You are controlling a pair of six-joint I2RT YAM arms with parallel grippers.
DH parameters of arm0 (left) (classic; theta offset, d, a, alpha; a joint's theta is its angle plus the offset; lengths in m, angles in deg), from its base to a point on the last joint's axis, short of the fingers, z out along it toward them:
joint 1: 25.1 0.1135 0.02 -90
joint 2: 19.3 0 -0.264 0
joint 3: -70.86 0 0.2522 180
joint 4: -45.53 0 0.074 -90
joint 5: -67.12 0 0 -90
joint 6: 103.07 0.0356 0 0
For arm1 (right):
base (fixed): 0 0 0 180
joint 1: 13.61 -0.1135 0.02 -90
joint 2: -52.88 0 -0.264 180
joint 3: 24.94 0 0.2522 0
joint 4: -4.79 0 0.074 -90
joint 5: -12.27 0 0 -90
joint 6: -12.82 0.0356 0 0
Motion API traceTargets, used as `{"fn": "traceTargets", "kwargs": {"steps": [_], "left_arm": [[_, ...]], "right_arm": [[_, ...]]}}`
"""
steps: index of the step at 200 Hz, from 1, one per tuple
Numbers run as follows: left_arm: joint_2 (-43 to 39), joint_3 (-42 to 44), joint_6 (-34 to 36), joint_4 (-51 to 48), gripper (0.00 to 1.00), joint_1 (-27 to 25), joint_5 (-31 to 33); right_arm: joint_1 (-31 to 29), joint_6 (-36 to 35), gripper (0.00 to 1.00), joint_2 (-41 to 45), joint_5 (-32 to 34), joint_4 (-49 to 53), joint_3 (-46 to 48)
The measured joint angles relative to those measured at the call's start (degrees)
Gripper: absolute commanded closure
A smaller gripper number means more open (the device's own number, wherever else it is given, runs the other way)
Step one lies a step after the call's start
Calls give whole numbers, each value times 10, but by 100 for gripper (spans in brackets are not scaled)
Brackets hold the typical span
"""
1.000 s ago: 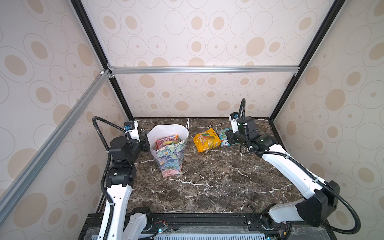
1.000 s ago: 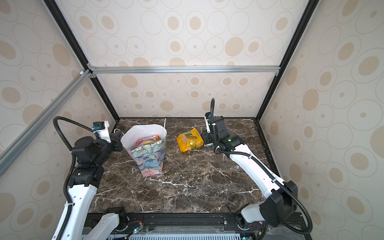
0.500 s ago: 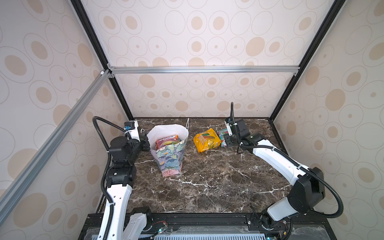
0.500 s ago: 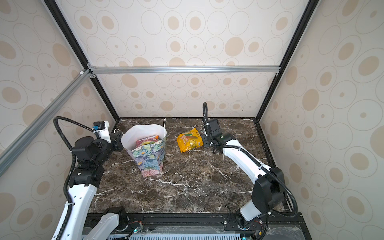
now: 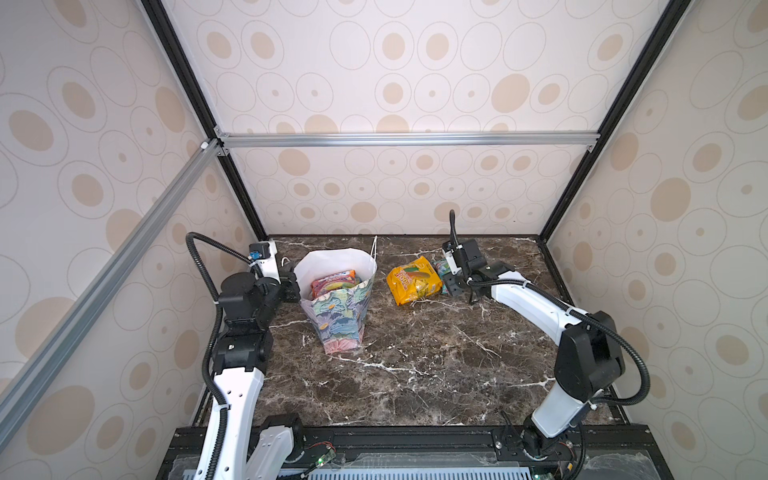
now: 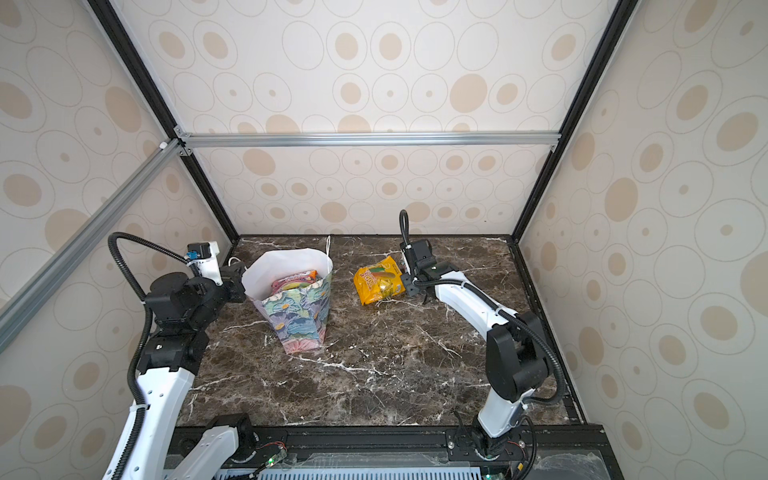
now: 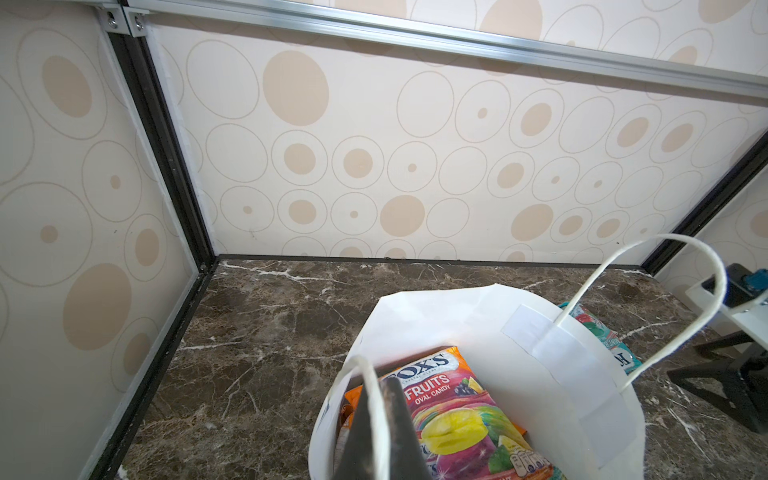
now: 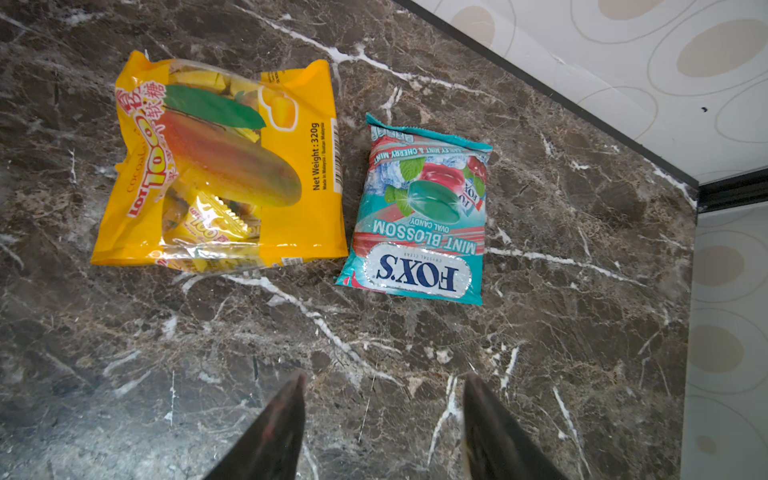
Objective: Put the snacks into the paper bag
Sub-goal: 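Lower the open right gripper over the yellow mango packet's edge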
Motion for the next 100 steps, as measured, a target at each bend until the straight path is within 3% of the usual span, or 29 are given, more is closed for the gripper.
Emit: {"fn": "traceTargets", "kwargs": {"steps": [100], "left_arm": [[0, 0, 0, 0, 100, 0, 0]], "right_arm": [[5, -23, 35, -49, -19, 6, -29]]}}
